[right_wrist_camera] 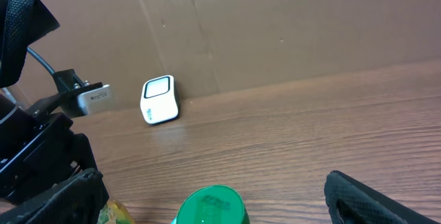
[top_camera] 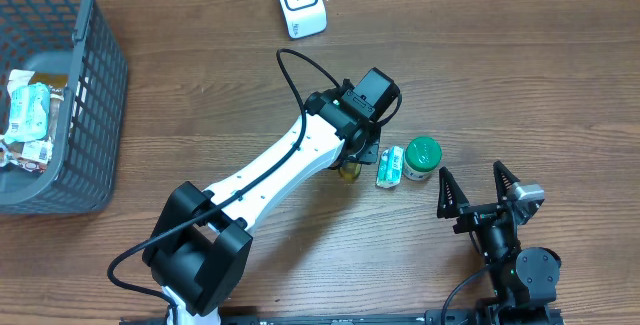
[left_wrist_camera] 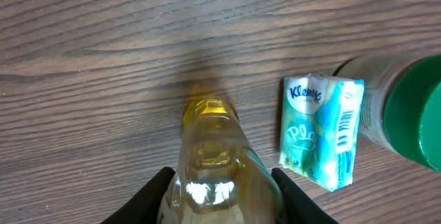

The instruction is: Scan the item barcode

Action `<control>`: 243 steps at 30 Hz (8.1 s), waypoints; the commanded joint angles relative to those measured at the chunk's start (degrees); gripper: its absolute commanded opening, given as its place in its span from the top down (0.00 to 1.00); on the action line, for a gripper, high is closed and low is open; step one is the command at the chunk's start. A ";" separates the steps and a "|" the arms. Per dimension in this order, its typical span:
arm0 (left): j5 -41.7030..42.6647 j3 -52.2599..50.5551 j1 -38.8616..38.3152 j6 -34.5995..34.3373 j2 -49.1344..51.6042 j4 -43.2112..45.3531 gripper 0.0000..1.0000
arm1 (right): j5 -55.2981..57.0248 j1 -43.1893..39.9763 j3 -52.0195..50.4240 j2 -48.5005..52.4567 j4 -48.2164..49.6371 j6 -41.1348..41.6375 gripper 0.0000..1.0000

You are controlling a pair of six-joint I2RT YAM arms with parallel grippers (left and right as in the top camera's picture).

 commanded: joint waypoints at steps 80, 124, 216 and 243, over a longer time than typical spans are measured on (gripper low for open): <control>-12.83 29.81 75.45 34.21 -0.20 -6.73 0.00 | 0.31 -0.26 -0.59 -0.46 0.22 0.00 0.00; -0.72 6.16 78.86 39.23 0.20 19.45 0.57 | 0.31 -0.26 -0.59 -0.46 0.22 0.00 0.00; -8.17 10.95 79.58 43.04 7.19 6.97 0.02 | 0.31 -0.26 -0.59 -0.46 0.24 0.00 0.00; -4.26 10.93 80.26 52.43 20.26 8.66 0.44 | 0.31 -0.26 -0.59 -0.46 0.22 0.00 0.00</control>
